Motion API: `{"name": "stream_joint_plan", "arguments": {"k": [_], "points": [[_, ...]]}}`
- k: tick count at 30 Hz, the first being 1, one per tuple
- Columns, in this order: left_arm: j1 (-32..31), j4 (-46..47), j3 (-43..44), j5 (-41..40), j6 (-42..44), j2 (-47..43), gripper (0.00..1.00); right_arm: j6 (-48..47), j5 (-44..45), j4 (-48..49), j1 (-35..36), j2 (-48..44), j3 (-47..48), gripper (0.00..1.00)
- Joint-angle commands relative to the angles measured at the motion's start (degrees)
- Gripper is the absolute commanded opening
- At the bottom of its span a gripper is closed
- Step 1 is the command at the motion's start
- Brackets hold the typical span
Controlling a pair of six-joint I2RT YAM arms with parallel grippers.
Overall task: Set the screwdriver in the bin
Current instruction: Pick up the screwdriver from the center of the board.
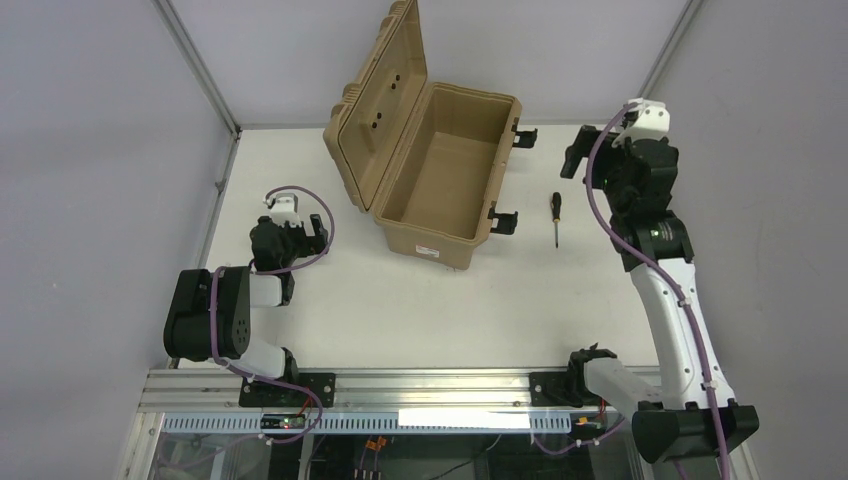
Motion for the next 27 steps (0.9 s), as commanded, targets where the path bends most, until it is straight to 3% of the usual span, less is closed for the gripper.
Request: {"name": "stream_joint_plan", "arguments": {"k": [1,14,27], "points": [[0.34,2.55,-0.21,0.91,-0.40,0.04,0.99,-1.04,0.47,-7.54,0.02,2.13,10.55,0.99],[0.33,2.55,-0.23,0.87,-0.40,-0.02,0.99,-3.48,1.94,-19.77,-0.02,9.55,34.39,0.99],[0.31,2.56,-0.16,0.92,-0.40,0.05,0.99,-3.55,2.14,-29.70,-0.10,18.71,44.27,0.99]]}}
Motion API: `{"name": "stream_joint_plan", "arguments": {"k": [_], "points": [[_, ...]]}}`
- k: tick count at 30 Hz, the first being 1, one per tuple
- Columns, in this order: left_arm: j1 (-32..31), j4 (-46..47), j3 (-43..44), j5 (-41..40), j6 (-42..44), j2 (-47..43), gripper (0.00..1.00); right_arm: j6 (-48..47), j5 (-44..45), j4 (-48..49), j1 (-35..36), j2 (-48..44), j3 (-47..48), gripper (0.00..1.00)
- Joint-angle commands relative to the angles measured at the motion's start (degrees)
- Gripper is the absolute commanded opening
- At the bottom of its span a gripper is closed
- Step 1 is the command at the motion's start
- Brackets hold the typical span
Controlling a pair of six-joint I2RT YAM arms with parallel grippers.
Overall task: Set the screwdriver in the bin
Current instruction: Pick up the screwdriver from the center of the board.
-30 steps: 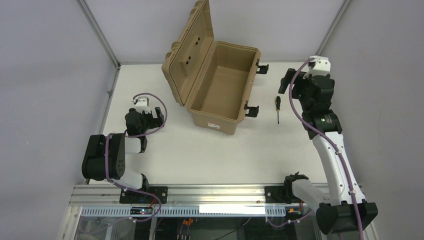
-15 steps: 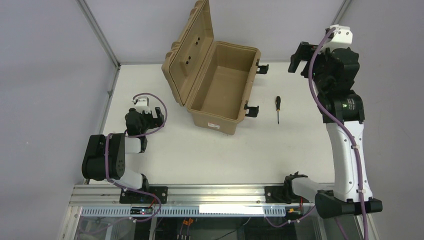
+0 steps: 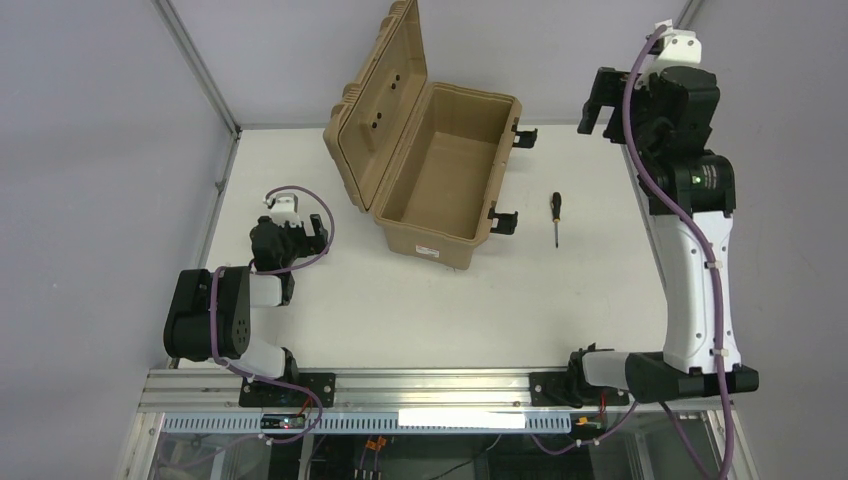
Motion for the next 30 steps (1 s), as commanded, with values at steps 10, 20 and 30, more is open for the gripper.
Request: {"name": "stream_joint_plan", "arguments": {"k": [10,20,30], "points": [[0.38,2.52,-0.24,0.90,-0.40,0.05,0.99,1.57,-2.59,-5.24,-0.95,13.35,3.70,0.99],[0.41,2.47,-0.21,0.87,-0.40,-0.03,0.99,3.20,-2.20,-1.93,-1.96,23.22,-1.37,0.99],[0.43,2.47,-0.23,0.89,-0.39,-0.05,0.99,3.80,-0.53,2.17,-2.43,33.37,-9.55,0.99]]}}
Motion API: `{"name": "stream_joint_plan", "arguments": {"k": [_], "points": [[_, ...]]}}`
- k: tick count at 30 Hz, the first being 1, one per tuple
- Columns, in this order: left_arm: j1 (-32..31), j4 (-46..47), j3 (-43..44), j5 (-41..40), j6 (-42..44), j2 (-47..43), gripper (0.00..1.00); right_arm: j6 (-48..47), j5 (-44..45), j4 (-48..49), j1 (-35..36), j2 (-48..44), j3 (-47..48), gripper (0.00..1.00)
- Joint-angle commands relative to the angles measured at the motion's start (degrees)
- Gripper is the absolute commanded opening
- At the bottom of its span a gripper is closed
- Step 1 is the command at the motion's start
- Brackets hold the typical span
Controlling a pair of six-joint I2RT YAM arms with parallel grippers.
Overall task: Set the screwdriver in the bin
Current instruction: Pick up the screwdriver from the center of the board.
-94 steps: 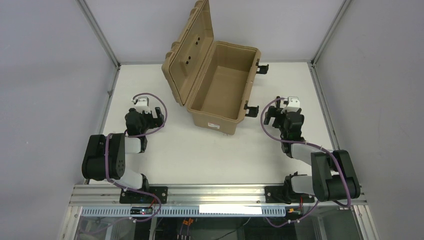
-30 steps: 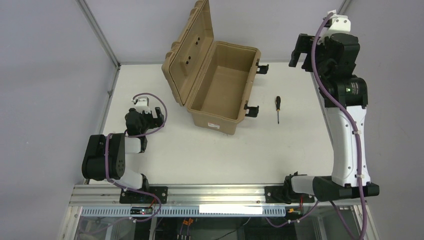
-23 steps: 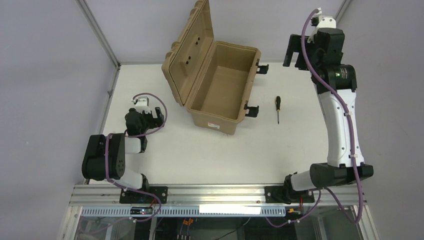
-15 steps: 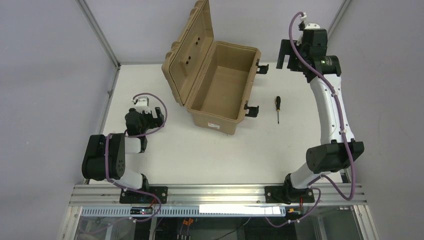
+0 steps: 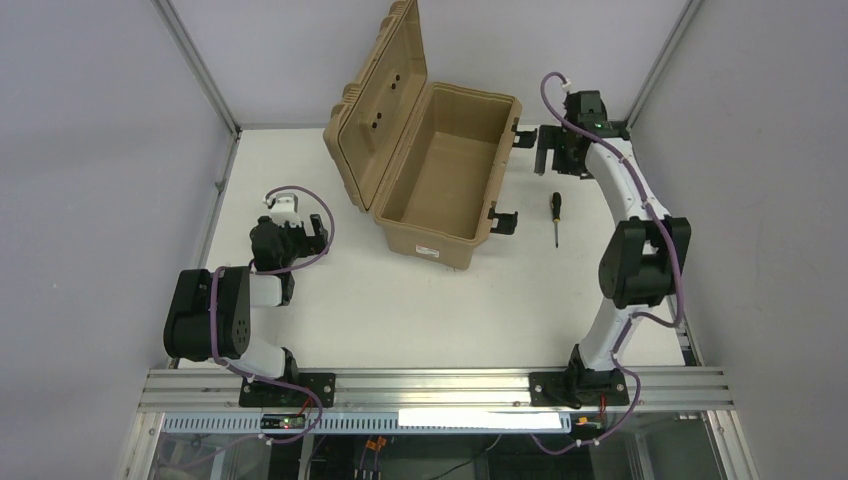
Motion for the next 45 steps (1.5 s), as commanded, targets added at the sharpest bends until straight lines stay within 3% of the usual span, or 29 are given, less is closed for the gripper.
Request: {"name": "stream_joint_plan", "arguments": {"k": [1,7,20,24,33,39,45], "points": [[0.37,2.47,-0.17,0.87,-0.40,-0.03,0.99,1.25,1.08,3.80,-0.67,3.25,-2.81,0.99],[0.36,2.51,-0.21,0.90,-0.40,0.05,0.99,1.80,0.58,5.86,-1.89,8.05,-5.78,0.99],[0.40,2.56,-0.23,0.87,-0.40,0.04,0.99,1.73,-0.87,7.89,-3.26,17.31,-6.20,0.81],[0.41,2.56,-0.19,0.87,-0.39,0.01,0.99,1.39,-1.79,7.57,-3.50,19.40,-5.76,0.70],[0.44,2.56,-0.22,0.87,-0.40,0.01,0.99,0.60,-1.42,6.88,-3.62,16.62,-5.63,0.16],[0.40,2.56,-0.16,0.85,-0.40,0.04,0.99,0.00,-1.35,5.17,-3.64,12.31,-4.39,0.10],[0.39,2.53,-0.22,0.89,-0.40,0.05,0.99,-1.31,-1.34,1.81,-3.64,7.00,-1.27,0.10]]}}
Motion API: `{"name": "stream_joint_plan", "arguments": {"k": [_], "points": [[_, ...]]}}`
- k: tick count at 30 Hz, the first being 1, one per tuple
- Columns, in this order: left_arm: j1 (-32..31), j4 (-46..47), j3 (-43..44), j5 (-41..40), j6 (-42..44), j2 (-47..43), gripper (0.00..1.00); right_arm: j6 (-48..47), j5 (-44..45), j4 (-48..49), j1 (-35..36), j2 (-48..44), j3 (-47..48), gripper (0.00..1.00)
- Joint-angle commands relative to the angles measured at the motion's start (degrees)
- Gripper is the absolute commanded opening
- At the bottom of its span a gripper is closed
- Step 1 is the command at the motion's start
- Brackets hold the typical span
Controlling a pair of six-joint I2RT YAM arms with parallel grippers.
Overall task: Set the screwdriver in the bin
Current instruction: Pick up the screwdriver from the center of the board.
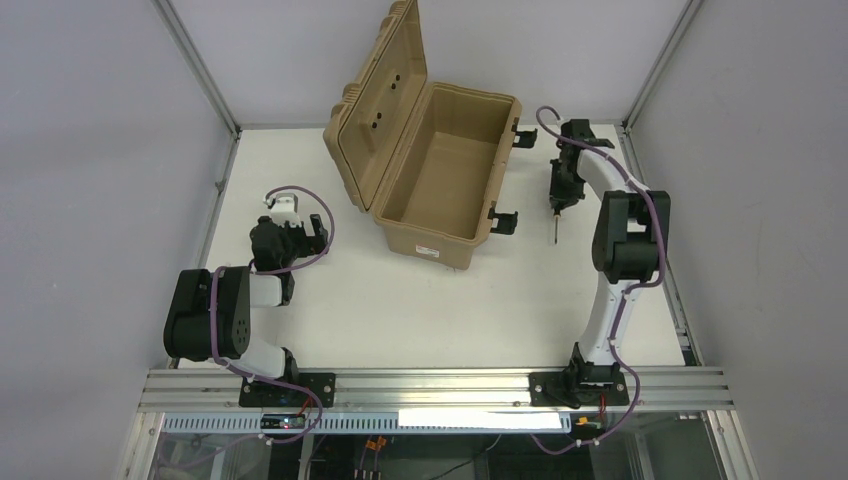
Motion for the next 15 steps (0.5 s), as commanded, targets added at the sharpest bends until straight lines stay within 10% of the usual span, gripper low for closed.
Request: {"name": "stream_joint_plan", "arguments": {"k": [1,15], "points": [[0.43,2.55,-0.15,0.88,-0.40,0.03,0.99,-1.75,1.36,-3.25,-0.36,-8.87,5.94,0.10],[0.39,2.47,-0.19,0.91,-0.39,-0.02,0.99,-4.27,3.09,-27.73,-0.32,-7.91,37.11,0.10]]}}
